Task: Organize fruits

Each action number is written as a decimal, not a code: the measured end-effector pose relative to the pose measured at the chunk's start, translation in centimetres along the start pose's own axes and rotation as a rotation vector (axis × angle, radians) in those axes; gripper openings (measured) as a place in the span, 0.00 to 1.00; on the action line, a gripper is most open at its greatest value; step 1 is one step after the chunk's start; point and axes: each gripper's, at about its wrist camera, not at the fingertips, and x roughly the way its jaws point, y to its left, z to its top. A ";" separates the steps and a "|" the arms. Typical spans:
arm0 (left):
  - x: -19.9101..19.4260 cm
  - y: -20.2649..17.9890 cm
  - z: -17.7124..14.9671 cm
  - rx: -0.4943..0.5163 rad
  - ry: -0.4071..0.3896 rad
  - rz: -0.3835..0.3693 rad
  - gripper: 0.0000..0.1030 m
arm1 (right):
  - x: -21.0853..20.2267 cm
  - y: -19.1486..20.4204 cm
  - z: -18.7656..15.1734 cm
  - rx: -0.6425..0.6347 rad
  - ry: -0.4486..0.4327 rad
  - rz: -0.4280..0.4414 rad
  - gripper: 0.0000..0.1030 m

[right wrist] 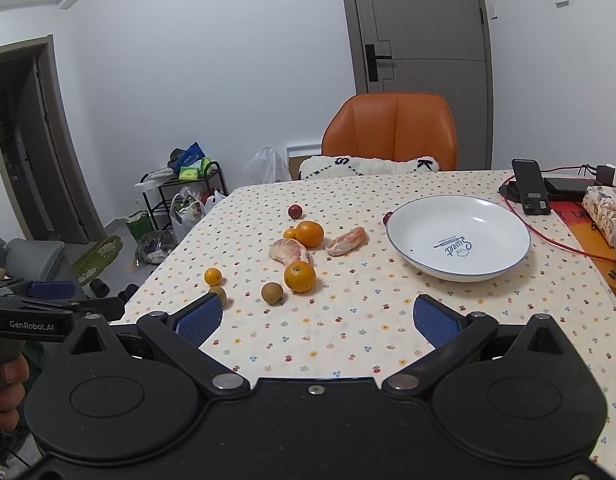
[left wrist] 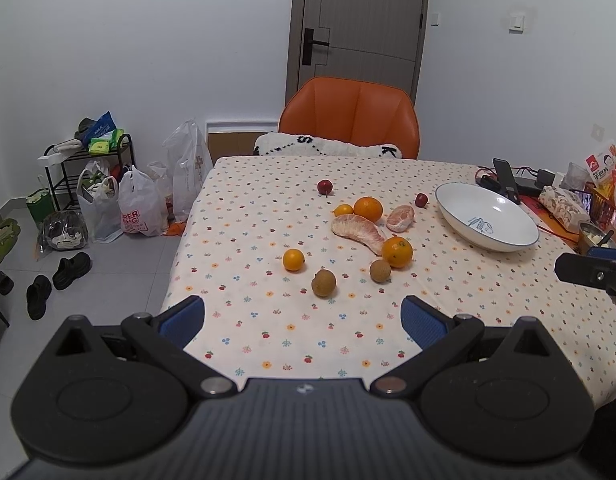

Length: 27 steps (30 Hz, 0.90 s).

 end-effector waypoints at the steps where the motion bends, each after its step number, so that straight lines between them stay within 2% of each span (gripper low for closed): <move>1: 0.0 0.0 0.0 0.001 -0.001 0.000 1.00 | 0.0 0.0 0.0 0.001 -0.001 0.000 1.00; 16: -0.1 0.1 -0.1 -0.001 -0.001 -0.002 1.00 | 0.2 -0.3 0.0 0.003 -0.005 -0.010 1.00; 27: 1.5 -0.2 0.0 0.010 -0.013 -0.013 1.00 | 2.2 0.5 0.1 -0.033 0.005 0.026 1.00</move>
